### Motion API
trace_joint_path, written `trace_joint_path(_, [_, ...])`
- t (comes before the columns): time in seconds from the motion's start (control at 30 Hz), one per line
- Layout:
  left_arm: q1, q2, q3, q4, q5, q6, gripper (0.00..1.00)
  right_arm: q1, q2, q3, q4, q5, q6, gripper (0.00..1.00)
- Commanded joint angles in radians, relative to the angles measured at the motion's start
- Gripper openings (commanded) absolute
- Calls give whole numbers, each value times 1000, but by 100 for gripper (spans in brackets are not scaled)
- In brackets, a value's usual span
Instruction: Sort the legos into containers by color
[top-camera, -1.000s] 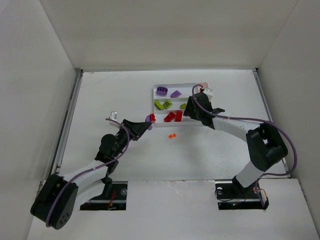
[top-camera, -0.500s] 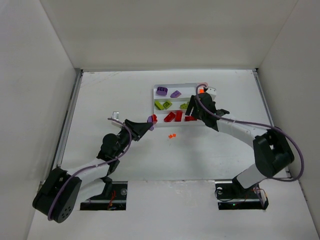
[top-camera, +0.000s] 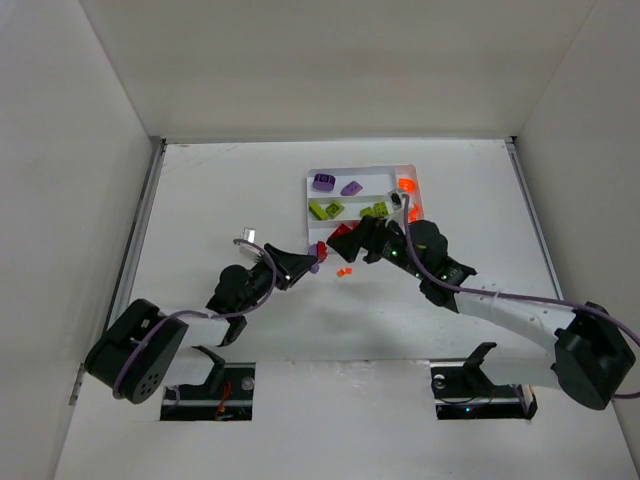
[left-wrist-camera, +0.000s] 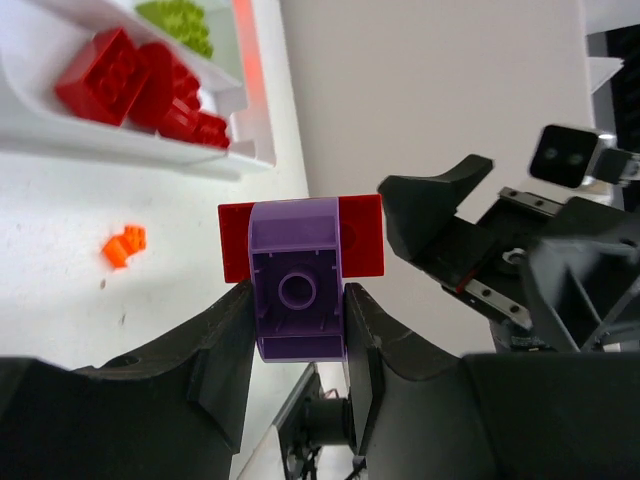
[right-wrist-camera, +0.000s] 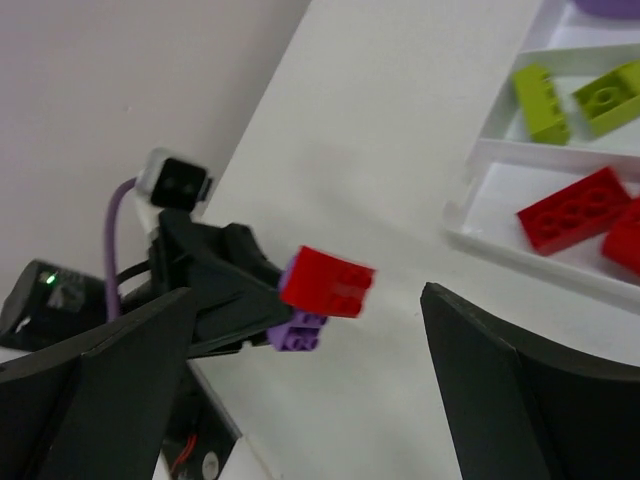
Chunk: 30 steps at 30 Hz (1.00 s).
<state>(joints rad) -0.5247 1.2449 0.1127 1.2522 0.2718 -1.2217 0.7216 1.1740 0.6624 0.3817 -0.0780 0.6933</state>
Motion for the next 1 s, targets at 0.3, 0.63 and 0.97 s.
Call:
trace_joint_path(0.3, [33, 22, 87, 191, 211, -260, 22, 94, 9, 26, 41, -39, -205, 89])
trace_joint_path(0.63, [36, -48, 128, 44, 392, -453, 21, 112, -118, 45, -99, -28, -417, 76])
trace_joint_path(0.97, [-25, -65, 108, -14, 397, -473, 21, 78, -155, 51, -162, -233, -474, 76])
